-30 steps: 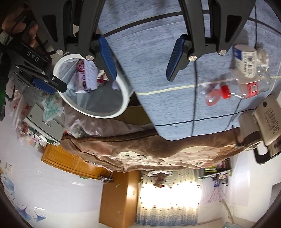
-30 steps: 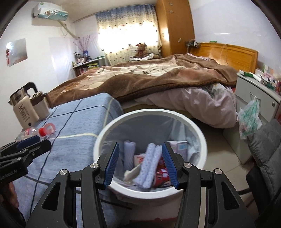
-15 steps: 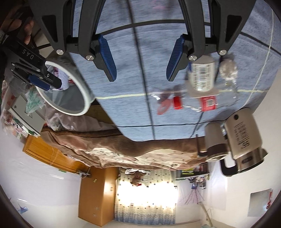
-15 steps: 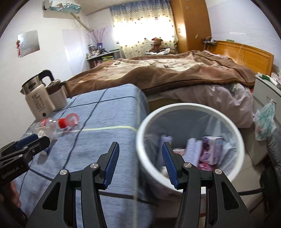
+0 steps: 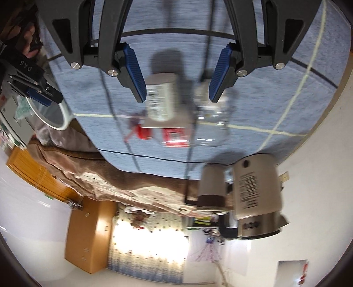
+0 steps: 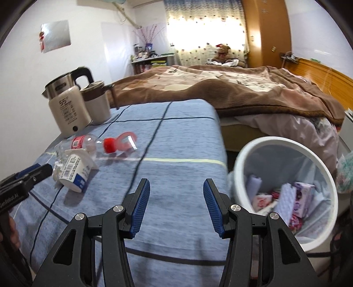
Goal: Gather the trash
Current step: 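Move both open grippers back over the remaining trash on the table, then grasp the crumpled tissue with the left gripper while the right grasps the white yogurt cup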
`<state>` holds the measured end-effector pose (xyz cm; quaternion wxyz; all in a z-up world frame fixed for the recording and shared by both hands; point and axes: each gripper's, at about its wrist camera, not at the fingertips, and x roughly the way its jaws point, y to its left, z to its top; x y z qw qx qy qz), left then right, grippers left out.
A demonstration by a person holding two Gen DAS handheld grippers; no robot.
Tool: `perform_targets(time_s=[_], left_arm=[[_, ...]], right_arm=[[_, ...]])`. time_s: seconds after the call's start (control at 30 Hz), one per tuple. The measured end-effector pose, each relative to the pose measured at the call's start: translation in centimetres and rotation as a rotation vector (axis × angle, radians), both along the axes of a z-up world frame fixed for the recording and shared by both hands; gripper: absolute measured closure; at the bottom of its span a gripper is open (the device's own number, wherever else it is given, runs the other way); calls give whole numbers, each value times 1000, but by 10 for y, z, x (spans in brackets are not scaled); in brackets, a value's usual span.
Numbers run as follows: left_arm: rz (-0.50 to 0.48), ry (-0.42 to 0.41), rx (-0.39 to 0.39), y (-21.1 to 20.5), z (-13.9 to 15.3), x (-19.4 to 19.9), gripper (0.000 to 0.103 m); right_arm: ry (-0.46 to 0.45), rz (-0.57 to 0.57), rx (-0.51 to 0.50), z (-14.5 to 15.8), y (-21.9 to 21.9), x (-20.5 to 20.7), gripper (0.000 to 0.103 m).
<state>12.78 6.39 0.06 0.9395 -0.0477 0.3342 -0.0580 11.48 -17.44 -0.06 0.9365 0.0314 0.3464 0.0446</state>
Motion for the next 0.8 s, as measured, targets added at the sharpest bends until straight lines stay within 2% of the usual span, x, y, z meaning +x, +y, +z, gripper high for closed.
perform_targets(time_s=[0.1,0.3,0.5,0.6,0.8], left_arm=[[34,11,16,17,-5,3,42],[44,52,-15,37,-17,13,42],[31,106,-32,42,-31,34,42],[11,148,-68,44,-40,46,42],[-15,159,-65,39,-46,55,42]], right_arm=[[6,27,-3,1,14,5,52],[29,74,6,-2,42,18,52],[36,96,-2,-2,61,22,52],[38,99,-1,-1,64,23,52],[49,97,-2,-3,71,27,52]])
